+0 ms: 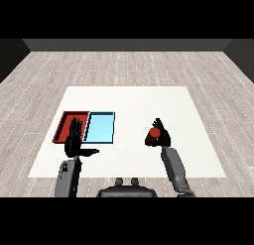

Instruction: Pick the red can and put it in the red box

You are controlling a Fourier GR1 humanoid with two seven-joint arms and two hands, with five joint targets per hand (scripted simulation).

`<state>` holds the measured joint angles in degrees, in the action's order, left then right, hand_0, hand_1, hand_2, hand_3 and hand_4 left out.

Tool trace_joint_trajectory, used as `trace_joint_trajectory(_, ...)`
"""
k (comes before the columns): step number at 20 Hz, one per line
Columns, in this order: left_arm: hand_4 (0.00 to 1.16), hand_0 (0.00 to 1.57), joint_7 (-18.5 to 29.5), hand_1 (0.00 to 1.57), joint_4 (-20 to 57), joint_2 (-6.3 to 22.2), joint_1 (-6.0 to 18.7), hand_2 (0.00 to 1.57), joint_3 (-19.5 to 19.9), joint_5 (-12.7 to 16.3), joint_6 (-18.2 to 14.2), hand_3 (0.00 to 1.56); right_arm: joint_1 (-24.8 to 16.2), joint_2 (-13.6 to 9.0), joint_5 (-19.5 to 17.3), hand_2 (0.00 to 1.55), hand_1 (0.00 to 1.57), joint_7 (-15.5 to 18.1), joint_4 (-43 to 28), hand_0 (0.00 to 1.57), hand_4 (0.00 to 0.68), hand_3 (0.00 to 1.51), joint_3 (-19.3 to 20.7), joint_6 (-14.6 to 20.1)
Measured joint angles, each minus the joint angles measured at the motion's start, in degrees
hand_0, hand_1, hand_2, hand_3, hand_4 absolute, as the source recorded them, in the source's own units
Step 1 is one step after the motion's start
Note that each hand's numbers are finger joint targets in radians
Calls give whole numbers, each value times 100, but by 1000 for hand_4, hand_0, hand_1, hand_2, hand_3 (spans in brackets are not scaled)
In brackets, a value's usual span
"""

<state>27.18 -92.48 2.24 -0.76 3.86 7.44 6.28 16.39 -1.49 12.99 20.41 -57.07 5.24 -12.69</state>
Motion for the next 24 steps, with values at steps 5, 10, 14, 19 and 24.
trace_joint_trajectory(5,0,0,-101,0,-96,-6,-17,0,4,-1,-54,0,36,14,10,0,0,-45,33,0,0,0,-110,85)
trace_joint_trajectory(10,0,0,28,0,59,28,32,0,70,80,45,0,186,26,-35,0,0,19,243,0,0,0,-197,182)
trace_joint_trajectory(14,0,0,-12,0,-52,22,-17,0,29,56,40,0,390,9,-42,0,0,12,517,0,0,0,-116,222)
trace_joint_trajectory(19,0,0,-177,0,-181,8,51,0,21,73,-32,0,582,45,-130,1502,1525,-15,766,1525,493,1461,-109,517)
trace_joint_trajectory(24,0,0,-104,0,-88,-79,68,0,-50,-30,-126,0,780,51,-425,1476,1525,19,993,1525,573,1430,-155,1029)
